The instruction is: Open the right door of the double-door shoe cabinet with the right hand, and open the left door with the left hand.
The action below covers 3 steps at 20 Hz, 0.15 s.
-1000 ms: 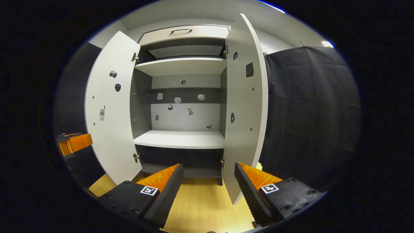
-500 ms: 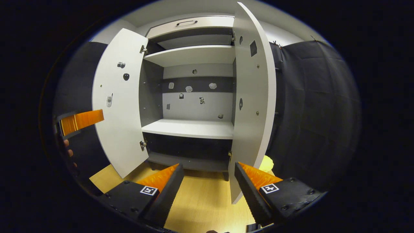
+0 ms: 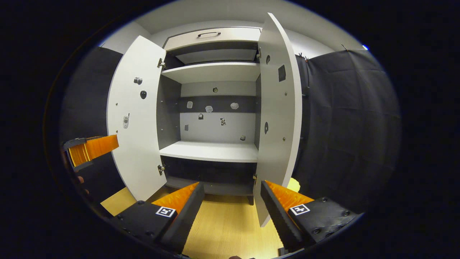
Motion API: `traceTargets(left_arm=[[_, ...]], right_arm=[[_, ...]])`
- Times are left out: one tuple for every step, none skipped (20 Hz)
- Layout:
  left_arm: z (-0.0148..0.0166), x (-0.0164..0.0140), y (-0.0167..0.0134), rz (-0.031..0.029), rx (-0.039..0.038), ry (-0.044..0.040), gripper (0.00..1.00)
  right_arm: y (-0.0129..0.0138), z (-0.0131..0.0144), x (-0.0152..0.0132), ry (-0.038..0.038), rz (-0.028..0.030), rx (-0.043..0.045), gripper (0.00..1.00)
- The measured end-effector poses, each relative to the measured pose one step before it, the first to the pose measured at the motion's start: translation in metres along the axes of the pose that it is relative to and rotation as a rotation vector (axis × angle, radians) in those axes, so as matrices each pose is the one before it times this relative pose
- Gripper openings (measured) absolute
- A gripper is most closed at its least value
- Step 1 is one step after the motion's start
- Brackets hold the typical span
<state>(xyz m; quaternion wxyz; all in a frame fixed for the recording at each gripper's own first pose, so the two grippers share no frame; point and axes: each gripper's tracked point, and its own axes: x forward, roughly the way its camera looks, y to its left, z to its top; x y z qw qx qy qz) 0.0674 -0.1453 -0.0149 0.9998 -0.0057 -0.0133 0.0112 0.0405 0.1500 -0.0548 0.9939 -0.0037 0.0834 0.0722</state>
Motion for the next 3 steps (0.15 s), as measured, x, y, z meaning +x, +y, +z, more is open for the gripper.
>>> traceTargets(left_arm=[[-0.00185, -0.00287, 0.00212, -0.00684, 0.00652, -0.00382, 0.95], [-0.00243, -0.00319, 0.00347, -0.00232, 0.00815, -0.00053, 0.95], [-0.00455, -0.00277, 0.00276, -0.00262, 0.00739, 0.00119, 0.95]], right_arm=[[0.00162, -0.00121, -0.00423, -0.00371, -0.00878, -0.00598, 0.99], [-0.00112, -0.00155, -0.00493, -0.00202, -0.01613, -0.00716, 0.99], [-0.00093, -0.00206, -0.00388, -0.00291, -0.01421, -0.00147, 0.99]])
